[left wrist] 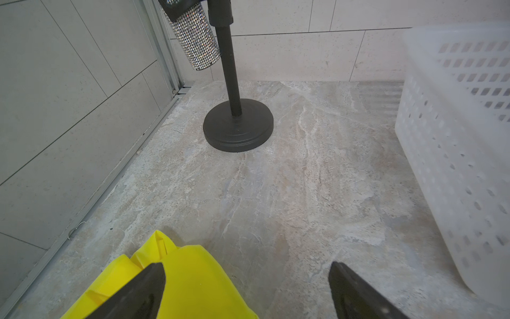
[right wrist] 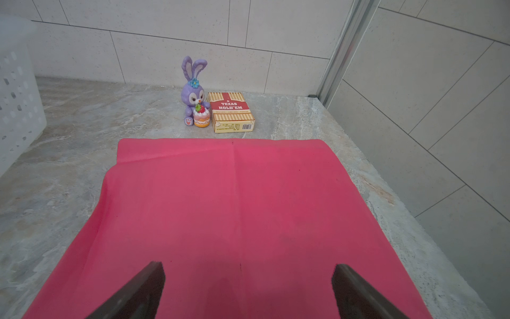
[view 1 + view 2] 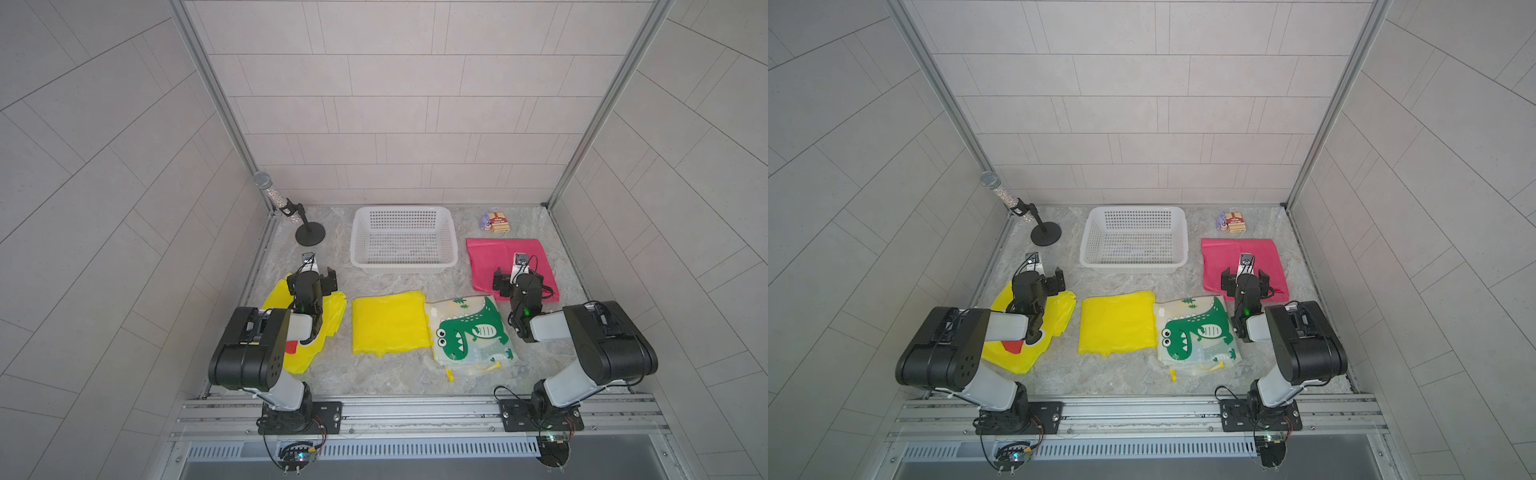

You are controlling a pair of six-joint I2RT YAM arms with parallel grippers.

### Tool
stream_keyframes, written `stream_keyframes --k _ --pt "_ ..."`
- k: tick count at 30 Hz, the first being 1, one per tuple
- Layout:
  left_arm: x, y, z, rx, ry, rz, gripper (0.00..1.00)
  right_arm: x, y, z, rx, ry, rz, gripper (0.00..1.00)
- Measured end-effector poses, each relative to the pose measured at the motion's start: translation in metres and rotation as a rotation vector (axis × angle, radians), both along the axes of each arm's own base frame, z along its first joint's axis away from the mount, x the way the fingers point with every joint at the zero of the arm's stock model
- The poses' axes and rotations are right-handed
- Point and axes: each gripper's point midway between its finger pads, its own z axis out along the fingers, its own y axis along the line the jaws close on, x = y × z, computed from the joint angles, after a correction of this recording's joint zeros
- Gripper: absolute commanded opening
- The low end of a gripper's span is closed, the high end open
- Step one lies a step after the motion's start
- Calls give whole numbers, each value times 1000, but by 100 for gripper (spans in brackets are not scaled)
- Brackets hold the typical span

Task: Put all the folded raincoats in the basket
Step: Pick up the raincoat from the center of the board.

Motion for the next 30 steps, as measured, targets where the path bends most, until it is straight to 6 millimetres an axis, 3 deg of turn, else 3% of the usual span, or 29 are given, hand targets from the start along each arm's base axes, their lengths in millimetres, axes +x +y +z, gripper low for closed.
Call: stream_keyframes --k 6,14,18,22,25,30 --pt "-8 12 10 8 1 71 99 -5 -4 5 -14 18 -31 100" --pt "-27 36 88 -103 -143 263 98 -7 -6 101 57 -110 -86 100" --pt "-36 37 103 -202 -120 319 100 -13 0 117 133 -63 -73 100" --pt "-32 27 119 -314 -50 311 100 -17 17 122 212 36 -18 100" --pt "-30 9 117 -408 33 261 100 -25 33 119 260 121 32 100" --pt "-46 -28 77 -554 261 165 100 -47 55 103 319 273 82 98"
